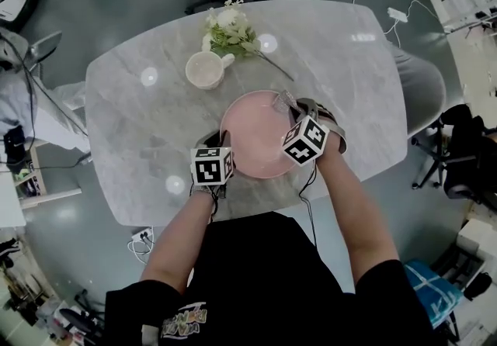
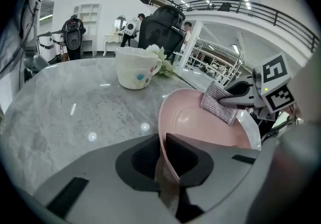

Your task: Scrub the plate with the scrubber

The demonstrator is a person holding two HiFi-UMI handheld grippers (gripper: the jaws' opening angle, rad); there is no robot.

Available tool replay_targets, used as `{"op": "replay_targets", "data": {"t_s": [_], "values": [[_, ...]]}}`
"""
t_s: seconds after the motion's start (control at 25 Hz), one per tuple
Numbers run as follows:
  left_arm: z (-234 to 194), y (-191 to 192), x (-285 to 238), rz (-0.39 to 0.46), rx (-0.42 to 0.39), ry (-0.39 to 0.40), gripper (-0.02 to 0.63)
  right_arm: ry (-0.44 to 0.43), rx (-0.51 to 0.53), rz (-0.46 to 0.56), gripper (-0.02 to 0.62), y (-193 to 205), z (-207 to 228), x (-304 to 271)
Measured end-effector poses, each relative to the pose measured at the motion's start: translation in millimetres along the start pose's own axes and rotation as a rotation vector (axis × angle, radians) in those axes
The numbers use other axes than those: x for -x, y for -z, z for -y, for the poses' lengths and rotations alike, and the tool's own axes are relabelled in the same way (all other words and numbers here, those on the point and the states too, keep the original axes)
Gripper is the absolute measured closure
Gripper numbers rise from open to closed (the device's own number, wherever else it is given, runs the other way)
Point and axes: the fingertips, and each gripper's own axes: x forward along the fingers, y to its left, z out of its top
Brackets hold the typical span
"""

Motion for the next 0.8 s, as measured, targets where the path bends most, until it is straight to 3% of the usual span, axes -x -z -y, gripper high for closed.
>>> {"op": "replay_targets", "data": {"t_s": [0.52,0.8], "values": [[1.5,-2.2,-0.5,-0.002,0.017,-0.02,0.557,0.005,-0.122,0.054,0.518,29.7,-33.1,40.9],[1.0,-3.3,-2.0,0.004,0.032,-0.031,0.557,-0.046,-0.243,0.103,0.518,27.0,-62.9,52.4]]}}
